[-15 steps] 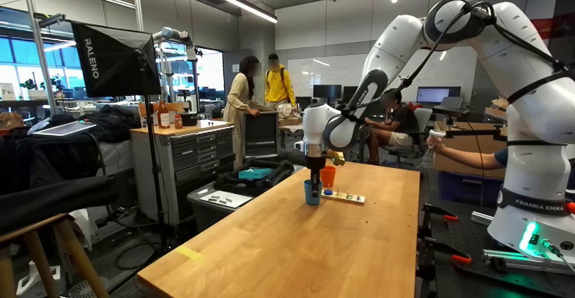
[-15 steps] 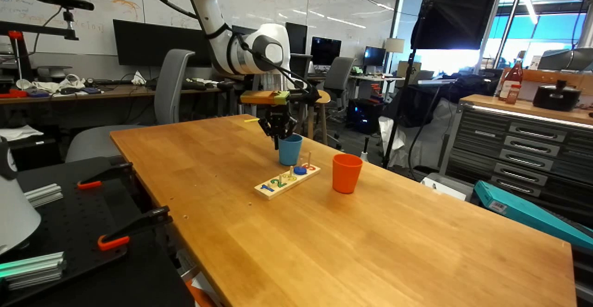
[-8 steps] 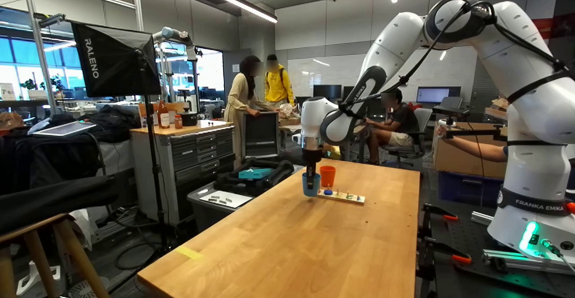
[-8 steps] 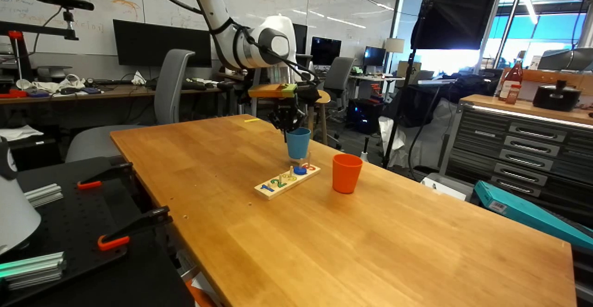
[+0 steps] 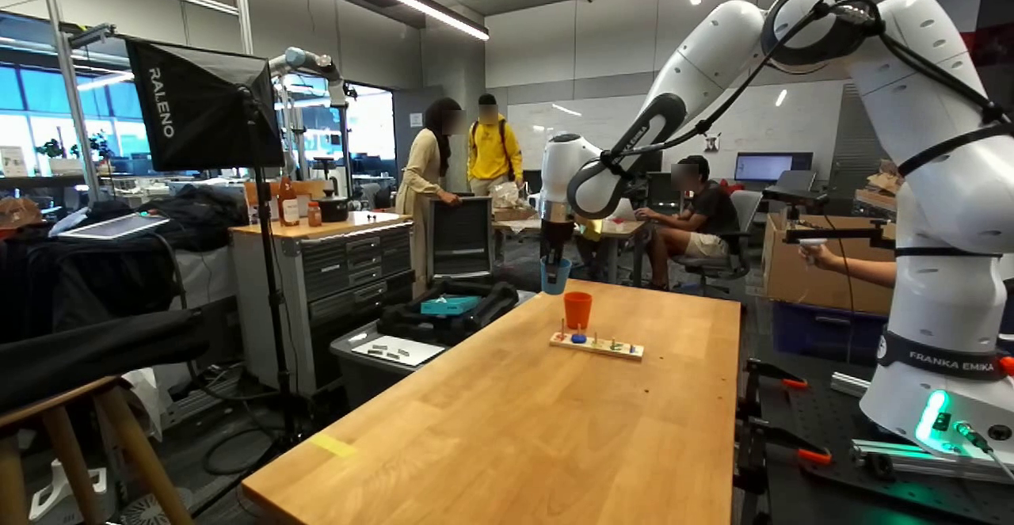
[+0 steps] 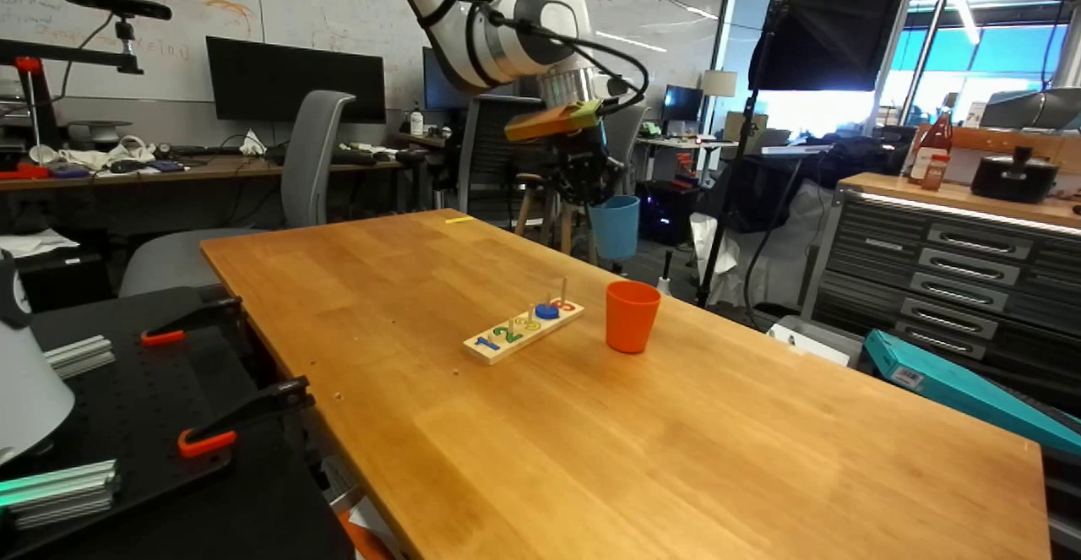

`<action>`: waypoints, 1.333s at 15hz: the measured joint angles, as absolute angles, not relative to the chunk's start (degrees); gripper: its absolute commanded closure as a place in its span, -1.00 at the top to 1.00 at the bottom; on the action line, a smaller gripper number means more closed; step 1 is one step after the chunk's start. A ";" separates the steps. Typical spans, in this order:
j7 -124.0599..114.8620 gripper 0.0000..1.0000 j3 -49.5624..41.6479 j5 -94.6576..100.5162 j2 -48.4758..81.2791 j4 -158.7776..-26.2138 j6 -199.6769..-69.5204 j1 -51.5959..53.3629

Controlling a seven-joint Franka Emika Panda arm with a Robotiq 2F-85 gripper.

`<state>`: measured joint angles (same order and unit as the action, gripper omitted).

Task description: Put the blue cup in the orange cup

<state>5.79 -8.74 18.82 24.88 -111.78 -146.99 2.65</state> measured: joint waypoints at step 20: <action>5.13 -0.98 -7.76 23.63 26.98 -110.21 -135.67 -1.79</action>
